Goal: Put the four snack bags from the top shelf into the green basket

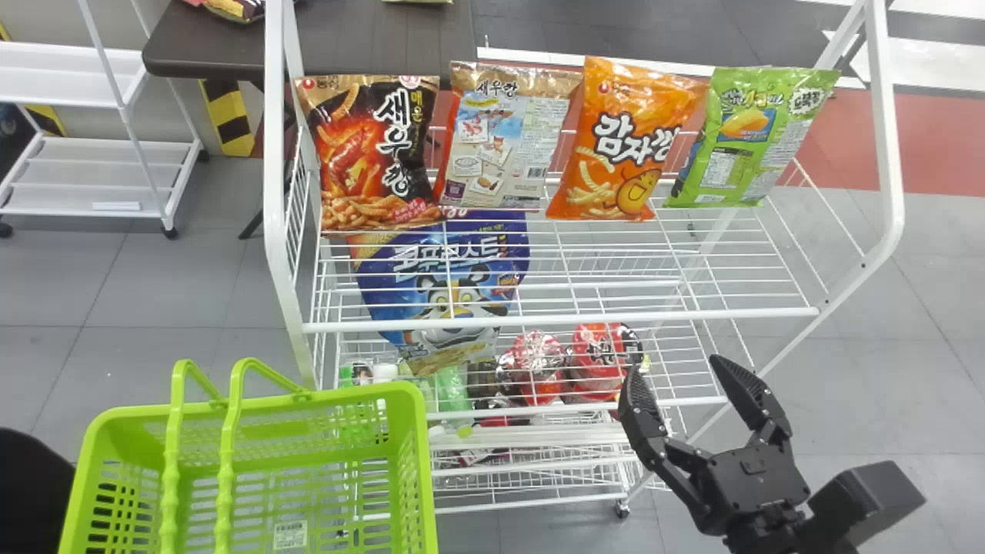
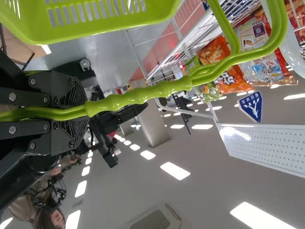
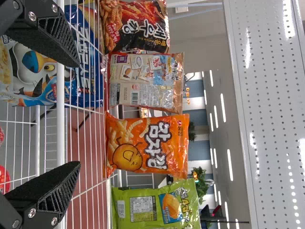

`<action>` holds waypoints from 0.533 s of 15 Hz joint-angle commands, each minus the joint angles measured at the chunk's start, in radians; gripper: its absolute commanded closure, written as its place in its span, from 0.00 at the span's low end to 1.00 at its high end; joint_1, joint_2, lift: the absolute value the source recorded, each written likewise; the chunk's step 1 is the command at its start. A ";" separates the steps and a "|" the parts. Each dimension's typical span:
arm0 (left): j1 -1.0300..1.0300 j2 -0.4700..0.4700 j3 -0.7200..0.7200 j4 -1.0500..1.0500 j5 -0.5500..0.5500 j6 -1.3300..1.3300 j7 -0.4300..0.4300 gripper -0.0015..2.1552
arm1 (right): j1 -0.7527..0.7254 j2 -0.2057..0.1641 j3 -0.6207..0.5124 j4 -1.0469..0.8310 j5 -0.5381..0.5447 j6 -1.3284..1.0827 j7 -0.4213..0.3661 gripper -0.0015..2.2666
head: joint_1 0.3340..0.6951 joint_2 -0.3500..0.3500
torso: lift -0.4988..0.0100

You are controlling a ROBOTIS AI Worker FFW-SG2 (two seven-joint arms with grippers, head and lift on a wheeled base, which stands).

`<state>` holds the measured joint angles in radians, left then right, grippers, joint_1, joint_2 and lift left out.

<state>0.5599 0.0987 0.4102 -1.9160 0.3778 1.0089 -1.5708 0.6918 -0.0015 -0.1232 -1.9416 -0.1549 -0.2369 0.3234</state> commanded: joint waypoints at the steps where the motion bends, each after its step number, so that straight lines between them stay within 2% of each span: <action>1: 0.000 0.000 -0.002 0.002 0.000 0.000 -0.010 1.00 | 0.000 0.002 0.002 0.000 0.000 0.000 0.000 0.04 | 1.00 0.32 | 0.98; 8: -0.006 0.001 -0.004 0.008 0.000 0.000 -0.010 1.00 | -0.008 0.002 0.011 0.007 0.000 0.000 -0.001 0.04 | 1.00 0.32 | 0.98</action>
<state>0.5550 0.0997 0.4073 -1.9094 0.3773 1.0087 -1.5708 0.6886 -0.0015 -0.1165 -1.9386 -0.1549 -0.2369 0.3230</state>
